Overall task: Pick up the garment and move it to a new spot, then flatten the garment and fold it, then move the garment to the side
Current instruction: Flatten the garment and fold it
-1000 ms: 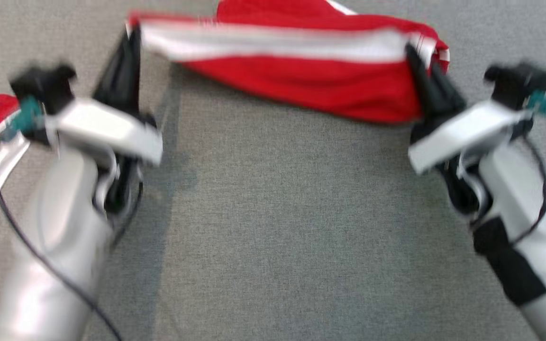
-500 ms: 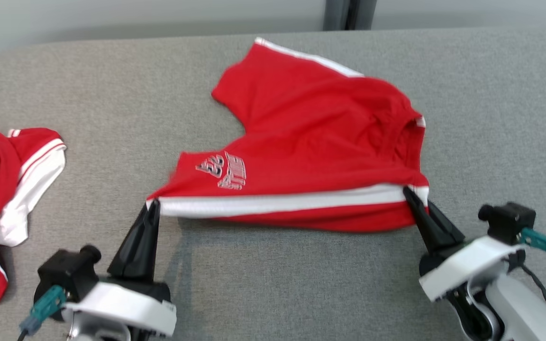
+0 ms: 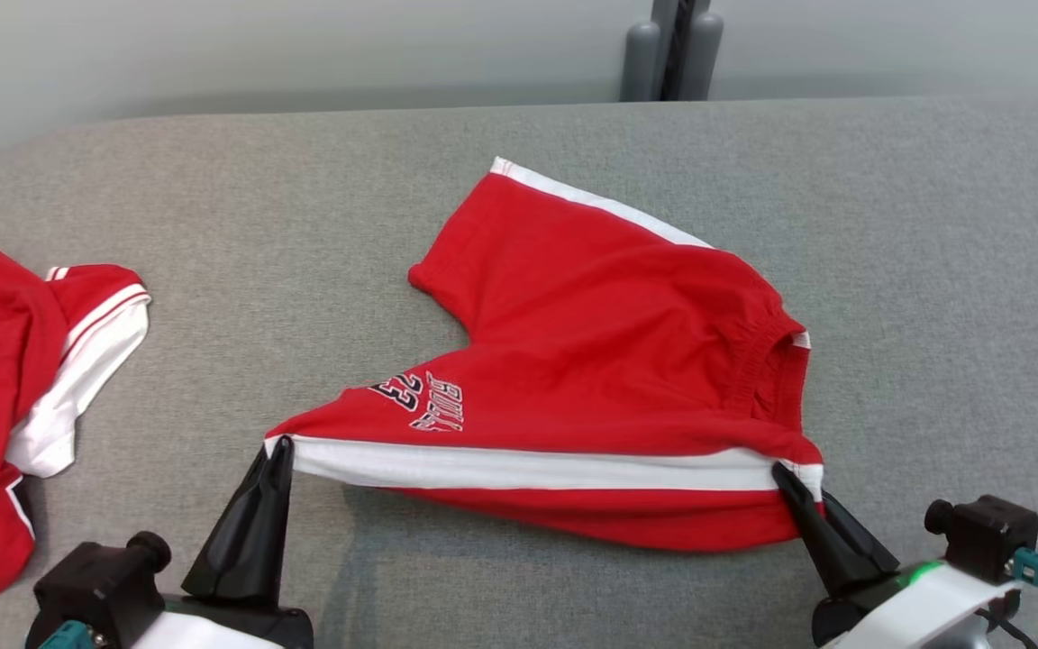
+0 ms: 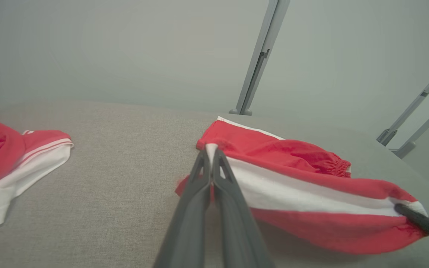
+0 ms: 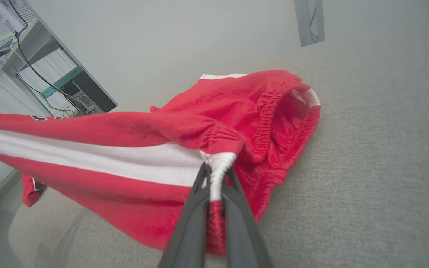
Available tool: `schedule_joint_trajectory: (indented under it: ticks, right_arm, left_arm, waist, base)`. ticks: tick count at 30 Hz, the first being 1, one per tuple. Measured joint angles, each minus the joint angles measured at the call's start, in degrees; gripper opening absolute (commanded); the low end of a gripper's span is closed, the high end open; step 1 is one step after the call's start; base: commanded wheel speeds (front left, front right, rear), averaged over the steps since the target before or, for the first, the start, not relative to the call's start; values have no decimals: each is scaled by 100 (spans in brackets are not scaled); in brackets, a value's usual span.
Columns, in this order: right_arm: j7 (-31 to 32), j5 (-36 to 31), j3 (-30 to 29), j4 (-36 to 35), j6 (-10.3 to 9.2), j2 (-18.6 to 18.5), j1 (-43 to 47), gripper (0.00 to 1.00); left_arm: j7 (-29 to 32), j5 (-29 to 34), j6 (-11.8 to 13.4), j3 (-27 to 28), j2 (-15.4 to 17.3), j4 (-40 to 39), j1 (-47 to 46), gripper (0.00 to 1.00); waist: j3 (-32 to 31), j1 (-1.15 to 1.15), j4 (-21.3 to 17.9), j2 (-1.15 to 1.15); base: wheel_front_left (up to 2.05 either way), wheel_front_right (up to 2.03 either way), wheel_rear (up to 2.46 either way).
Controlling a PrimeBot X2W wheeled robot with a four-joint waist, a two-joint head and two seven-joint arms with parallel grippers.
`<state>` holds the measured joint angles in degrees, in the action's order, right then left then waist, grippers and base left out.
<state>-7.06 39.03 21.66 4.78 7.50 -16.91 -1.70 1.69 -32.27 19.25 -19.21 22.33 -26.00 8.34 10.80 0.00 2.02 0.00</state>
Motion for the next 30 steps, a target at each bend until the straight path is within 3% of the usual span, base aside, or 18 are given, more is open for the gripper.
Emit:
schedule_joint_trajectory:
  ticks: [6,12,21,30]
  right_arm:
    - [386,-174,-511,-441,-1,439,-49,0]
    - [556,-408,-965,-481,-1,882,-584,0]
    - [653,-1085,-1033,126,-1,1184,-1779,0]
    - [338,-1221,-704,922,-1,1366,-2626,0]
  left_arm:
    - [243,85,-64,112,234,-57,-500,0]
    - [514,34,-426,64,277,404,-1625,0]
    - [831,-60,-1259,-200,144,2288,-3817,0]
    - [471,52,-1890,-453,-276,4495,-5454,0]
  waist:
    - [244,0,-151,0]
    - [565,0,-312,0]
    - [1204,0,-693,0]
    - [1797,0,-1059,0]
  base:
    - [0,0,0]
    - [0,0,0]
    - [0,0,0]
    - [0,0,0]
